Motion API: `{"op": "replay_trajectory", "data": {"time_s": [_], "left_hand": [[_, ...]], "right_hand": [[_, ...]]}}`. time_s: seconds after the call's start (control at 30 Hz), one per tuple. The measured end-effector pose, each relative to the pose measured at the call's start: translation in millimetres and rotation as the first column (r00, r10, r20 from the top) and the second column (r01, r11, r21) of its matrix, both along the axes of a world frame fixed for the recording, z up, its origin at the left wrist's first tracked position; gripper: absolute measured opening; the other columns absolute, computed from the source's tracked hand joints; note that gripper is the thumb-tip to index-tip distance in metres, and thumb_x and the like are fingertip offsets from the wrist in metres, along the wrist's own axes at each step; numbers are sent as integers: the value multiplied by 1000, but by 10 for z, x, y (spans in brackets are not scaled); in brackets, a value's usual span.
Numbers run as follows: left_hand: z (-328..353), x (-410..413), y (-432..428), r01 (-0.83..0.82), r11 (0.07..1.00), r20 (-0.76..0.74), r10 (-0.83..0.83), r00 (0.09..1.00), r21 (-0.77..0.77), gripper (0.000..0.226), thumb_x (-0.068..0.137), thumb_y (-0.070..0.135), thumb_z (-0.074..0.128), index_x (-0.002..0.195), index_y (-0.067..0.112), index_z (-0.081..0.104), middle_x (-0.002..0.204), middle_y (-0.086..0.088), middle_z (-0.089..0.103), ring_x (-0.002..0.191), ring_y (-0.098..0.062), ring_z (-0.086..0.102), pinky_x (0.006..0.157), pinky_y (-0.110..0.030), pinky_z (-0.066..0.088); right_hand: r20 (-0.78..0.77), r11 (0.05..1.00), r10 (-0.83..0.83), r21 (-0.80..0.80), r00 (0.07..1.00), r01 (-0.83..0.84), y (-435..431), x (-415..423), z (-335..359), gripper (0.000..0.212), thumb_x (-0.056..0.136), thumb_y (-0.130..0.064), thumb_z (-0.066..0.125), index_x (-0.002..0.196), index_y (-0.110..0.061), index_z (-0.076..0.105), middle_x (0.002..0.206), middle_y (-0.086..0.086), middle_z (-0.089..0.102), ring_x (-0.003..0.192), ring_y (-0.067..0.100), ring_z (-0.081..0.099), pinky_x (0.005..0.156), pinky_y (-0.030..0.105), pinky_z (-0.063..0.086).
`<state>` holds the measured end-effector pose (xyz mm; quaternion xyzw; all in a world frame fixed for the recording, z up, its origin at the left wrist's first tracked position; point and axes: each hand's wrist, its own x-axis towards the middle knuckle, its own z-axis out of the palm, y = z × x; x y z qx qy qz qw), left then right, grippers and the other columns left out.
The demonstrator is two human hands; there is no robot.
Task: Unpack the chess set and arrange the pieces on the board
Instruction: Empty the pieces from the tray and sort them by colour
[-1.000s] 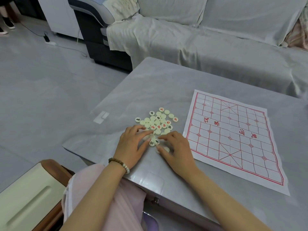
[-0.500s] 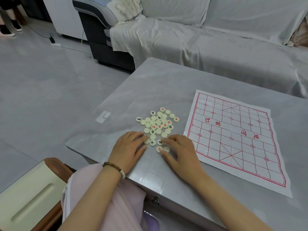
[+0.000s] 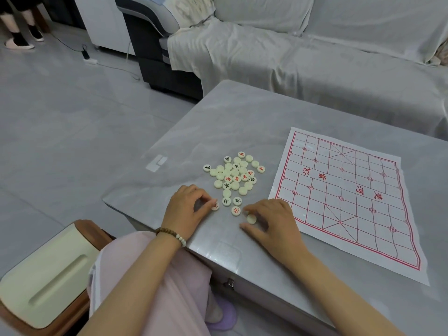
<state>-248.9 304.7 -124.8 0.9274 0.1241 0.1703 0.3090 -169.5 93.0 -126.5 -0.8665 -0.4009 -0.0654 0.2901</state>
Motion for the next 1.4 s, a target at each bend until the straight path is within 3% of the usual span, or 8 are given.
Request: {"op": "replay_trajectory", "data": {"time_s": [0.1, 0.2, 0.4, 0.6, 0.8, 1.07, 1.23, 1.4], "left_hand": [[4, 13, 2, -50, 999, 25, 49, 998, 13, 20, 87, 43, 54, 92, 26, 63, 88, 11, 56, 83, -7, 47, 75, -25, 39], [10, 16, -45, 98, 982, -20, -96, 995, 164, 50, 93, 56, 24, 129, 34, 50, 121, 7, 51, 106, -12, 44, 90, -27, 32], [-83, 25, -30, 173, 939, -143, -135, 980, 298, 57, 90, 59, 8, 130, 46, 46, 151, 13, 22, 126, -15, 23, 105, -31, 17], [-61, -71, 59, 85, 929, -25, -82, 996, 359, 56, 96, 51, 15, 118, 31, 62, 133, 6, 51, 114, -17, 35, 96, -37, 34], [-53, -19, 85, 69, 953, -6, -70, 998, 294, 50, 94, 38, 22, 119, 19, 61, 117, 5, 60, 109, -9, 36, 90, -26, 29], [-17, 170, 140, 4, 989, 13, -6, 1000, 147, 24, 86, 38, 60, 105, 23, 65, 100, 8, 59, 97, -11, 49, 82, -25, 35], [1, 270, 194, -33, 999, 4, 33, 999, 8, 19, 84, 40, 61, 88, 23, 67, 88, 9, 61, 88, -11, 48, 80, -29, 40], [-21, 238, 183, 9, 996, -28, -11, 1000, -83, 19, 75, 48, 68, 72, 30, 66, 85, 17, 57, 91, -7, 43, 79, -21, 23]], "right_hand": [[23, 1000, -26, 2, 999, 26, -71, -11, -32, 27, 81, -48, 55, 95, -28, 68, 89, -14, 62, 91, 4, 51, 91, 23, 29], [9, 999, -36, 11, 999, 36, -107, 9, -40, 29, 86, -48, 50, 94, -29, 70, 88, -15, 62, 90, 4, 49, 89, 21, 27], [-60, 999, -23, 34, 998, 25, 24, 37, -12, 36, 87, -51, 43, 82, -26, 68, 79, -15, 60, 81, 5, 48, 83, 22, 29], [-82, 996, -72, 41, 994, 75, 152, 138, 26, 19, 83, -41, 62, 88, -24, 68, 86, -9, 56, 84, 9, 45, 80, 22, 25], [-70, 999, -44, -33, 997, 42, 209, 287, 85, 33, 91, -34, 47, 116, -24, 66, 100, -2, 58, 93, 16, 49, 85, 27, 28], [-50, 996, -72, -64, 996, 68, 341, 454, 100, 14, 86, -31, 64, 97, -23, 69, 92, -5, 59, 90, 15, 50, 79, 23, 23], [-67, 995, -88, -54, 994, 85, 397, 509, 124, 12, 86, -32, 64, 91, -22, 68, 90, -7, 58, 87, 11, 46, 76, 20, 21], [-77, 998, -41, -61, 996, 36, 314, 485, 96, 13, 86, -34, 64, 91, -22, 65, 92, -8, 56, 88, 10, 46, 79, 20, 23]]}}
